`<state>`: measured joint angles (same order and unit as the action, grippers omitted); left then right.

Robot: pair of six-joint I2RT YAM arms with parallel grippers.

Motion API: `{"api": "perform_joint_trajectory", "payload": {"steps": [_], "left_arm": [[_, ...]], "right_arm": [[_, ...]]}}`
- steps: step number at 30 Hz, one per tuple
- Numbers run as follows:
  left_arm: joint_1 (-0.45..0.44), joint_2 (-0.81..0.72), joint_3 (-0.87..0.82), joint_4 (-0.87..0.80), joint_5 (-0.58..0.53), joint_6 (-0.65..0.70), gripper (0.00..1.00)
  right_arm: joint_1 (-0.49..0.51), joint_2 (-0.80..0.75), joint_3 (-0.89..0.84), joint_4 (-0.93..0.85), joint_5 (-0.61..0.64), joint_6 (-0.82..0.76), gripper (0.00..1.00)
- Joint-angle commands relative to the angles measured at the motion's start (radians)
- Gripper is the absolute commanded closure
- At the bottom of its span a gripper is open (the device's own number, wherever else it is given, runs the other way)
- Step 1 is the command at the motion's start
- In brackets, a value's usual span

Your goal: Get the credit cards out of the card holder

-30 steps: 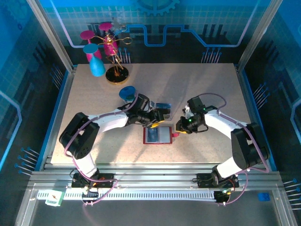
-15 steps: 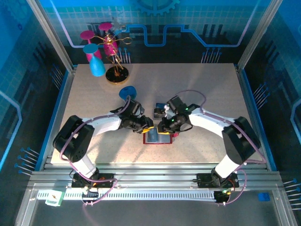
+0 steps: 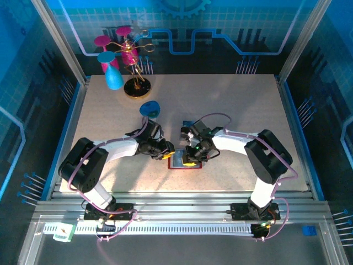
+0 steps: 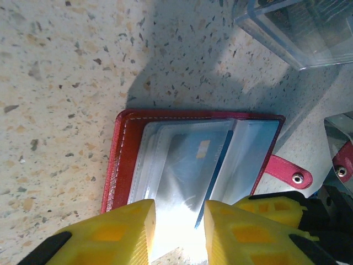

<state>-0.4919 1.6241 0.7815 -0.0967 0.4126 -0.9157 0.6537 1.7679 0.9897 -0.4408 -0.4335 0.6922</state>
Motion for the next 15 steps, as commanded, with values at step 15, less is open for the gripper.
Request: {"api": "perform_joint_trajectory", "payload": {"steps": [15], "left_arm": [[0.003,0.058,0.052,0.009,0.074,0.025,0.87]], "right_arm": [[-0.078,-0.045,-0.017,0.137,-0.076,0.085,0.77]]}}
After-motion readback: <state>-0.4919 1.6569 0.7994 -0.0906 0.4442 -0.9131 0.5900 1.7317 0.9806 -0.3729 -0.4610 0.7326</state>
